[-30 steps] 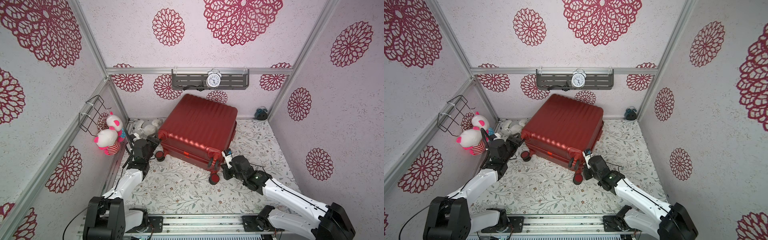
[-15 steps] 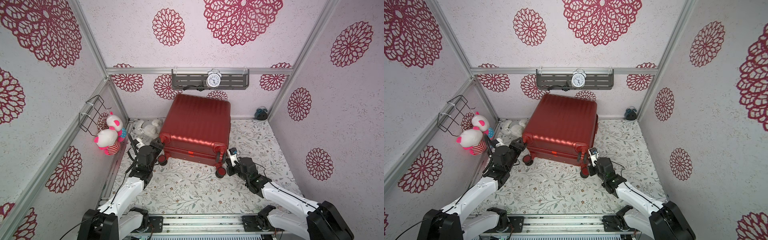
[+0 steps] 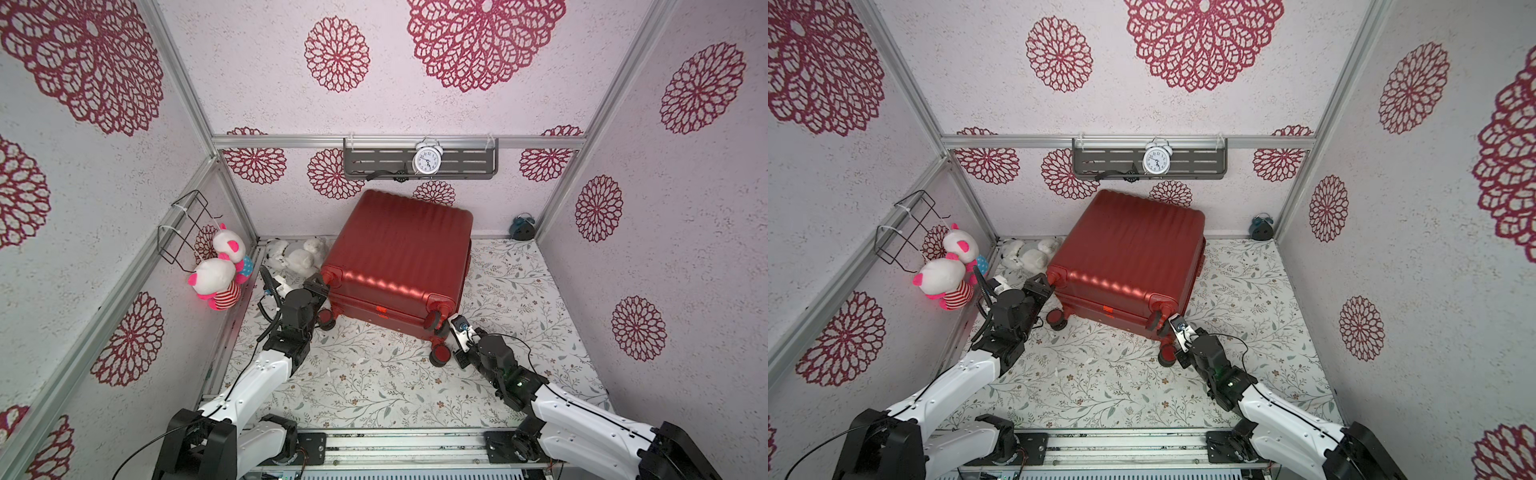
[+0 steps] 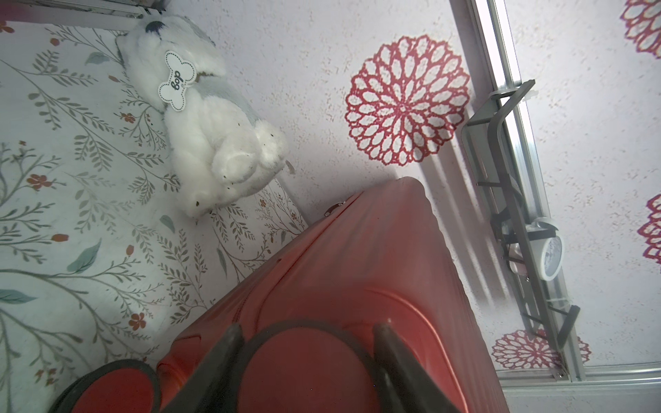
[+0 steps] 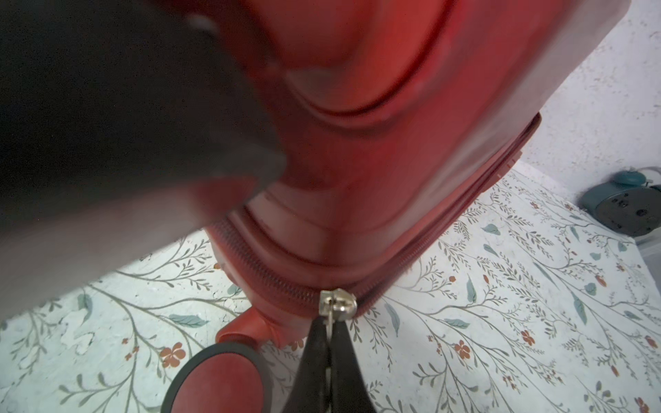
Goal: Open the suitcase zippers
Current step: Unzip the zipper on the suitcase.
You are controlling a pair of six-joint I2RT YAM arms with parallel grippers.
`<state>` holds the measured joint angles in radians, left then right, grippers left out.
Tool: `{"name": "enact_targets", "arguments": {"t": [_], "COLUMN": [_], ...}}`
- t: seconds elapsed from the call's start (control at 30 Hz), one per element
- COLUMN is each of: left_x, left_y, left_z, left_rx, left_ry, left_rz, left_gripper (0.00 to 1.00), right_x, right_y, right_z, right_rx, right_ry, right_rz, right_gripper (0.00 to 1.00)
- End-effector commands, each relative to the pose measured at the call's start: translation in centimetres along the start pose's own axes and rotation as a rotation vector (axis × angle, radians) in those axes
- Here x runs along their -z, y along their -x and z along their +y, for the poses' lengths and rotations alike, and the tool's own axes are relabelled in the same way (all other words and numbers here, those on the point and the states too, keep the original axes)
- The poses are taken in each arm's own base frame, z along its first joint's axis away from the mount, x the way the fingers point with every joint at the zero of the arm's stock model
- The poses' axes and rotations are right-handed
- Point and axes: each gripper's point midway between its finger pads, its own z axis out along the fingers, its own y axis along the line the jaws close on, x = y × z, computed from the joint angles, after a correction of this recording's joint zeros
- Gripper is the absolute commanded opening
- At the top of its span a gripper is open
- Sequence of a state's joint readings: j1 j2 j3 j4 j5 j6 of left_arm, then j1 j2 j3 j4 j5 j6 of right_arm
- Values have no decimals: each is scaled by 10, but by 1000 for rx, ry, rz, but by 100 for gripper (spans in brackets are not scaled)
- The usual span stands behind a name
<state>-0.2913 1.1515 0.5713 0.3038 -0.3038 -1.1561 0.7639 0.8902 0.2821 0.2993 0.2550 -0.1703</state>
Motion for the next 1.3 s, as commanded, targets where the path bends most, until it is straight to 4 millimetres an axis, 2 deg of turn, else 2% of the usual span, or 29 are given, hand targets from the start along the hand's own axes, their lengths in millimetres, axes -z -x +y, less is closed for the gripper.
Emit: {"name": "enact_targets", "arguments": {"t": [0.0,0.17,0.37,0.6,0.9,1.03,1.27], "left_x": [31,29,21,7,-5,-3,7], "left_y": [-128,-130,-127,-102,-78,-82,-99], "left_z": [-5,-12,-14,-34,-44,-45,-30], "left_rx": [-106,-115,-153,-166,-164,-159,-146], "left_ry": [-70,-76,-59,-72,-74,-81,-78], "left_rz": [521,525,513,515,519,541,559], "left_gripper": [24,23,23,23,23,23,23], "right_x": [45,55,64,51,49,39,16], "right_y": [50,57,55,34,32,35,33], "right_z": [110,120,130,133,129,115,77], "right_rx": [182,176,178,208,191,77,-88], "right_ry": [559,650,727,695,626,525,272], "right_rz": [-268,-331,-332,-227,-181,-128,-24], "right_gripper": [0,0,0,0,0,0,0]}}
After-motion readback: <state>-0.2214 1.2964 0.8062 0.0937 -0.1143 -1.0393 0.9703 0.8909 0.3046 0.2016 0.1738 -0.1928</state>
